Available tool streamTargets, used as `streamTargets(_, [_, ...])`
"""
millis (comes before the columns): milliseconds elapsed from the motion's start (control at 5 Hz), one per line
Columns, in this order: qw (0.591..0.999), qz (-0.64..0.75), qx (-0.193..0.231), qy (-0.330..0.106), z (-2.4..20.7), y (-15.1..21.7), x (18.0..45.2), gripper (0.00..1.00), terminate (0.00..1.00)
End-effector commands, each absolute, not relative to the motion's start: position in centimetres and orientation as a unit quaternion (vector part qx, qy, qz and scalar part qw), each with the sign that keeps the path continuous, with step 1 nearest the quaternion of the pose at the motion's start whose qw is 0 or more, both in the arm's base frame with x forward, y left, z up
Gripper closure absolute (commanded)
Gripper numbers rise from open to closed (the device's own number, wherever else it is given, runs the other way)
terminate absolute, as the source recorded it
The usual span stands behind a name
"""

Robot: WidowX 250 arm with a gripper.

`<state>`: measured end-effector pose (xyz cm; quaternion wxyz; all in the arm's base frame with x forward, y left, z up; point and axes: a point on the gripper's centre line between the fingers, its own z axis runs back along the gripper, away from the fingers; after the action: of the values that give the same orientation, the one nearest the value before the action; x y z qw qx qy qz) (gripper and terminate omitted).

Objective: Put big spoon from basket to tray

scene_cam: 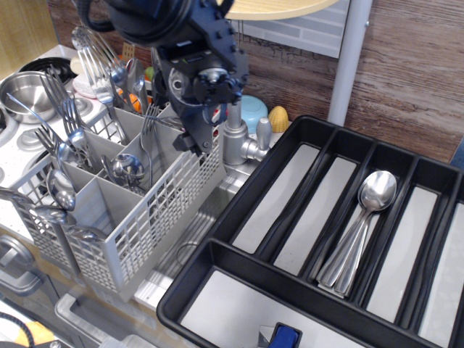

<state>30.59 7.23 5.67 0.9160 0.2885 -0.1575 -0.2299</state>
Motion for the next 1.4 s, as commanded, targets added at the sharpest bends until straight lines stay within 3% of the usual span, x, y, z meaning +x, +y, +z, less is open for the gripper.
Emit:
streamTargets(0, [0.913, -0.229, 0.289, -0.177, 5.6, 8.2, 31.5, 0.0, 0.0])
streamTargets(200, [0.908, -0.245, 0.292, -0.174, 4.8, 9.0, 32.1, 0.0, 0.0])
streamTargets(400, [0.905, -0.253, 0.296, -0.173, 4.0, 9.9, 32.6, 1.0, 0.0])
streamTargets(800, [0.873, -0.297, 0.358, -0.146, 6.0, 10.7, 33.8, 1.0, 0.0])
streamTargets(1200, [0.836, -0.327, 0.43, -0.098, 10.4, 11.4, 34.3, 1.0, 0.0])
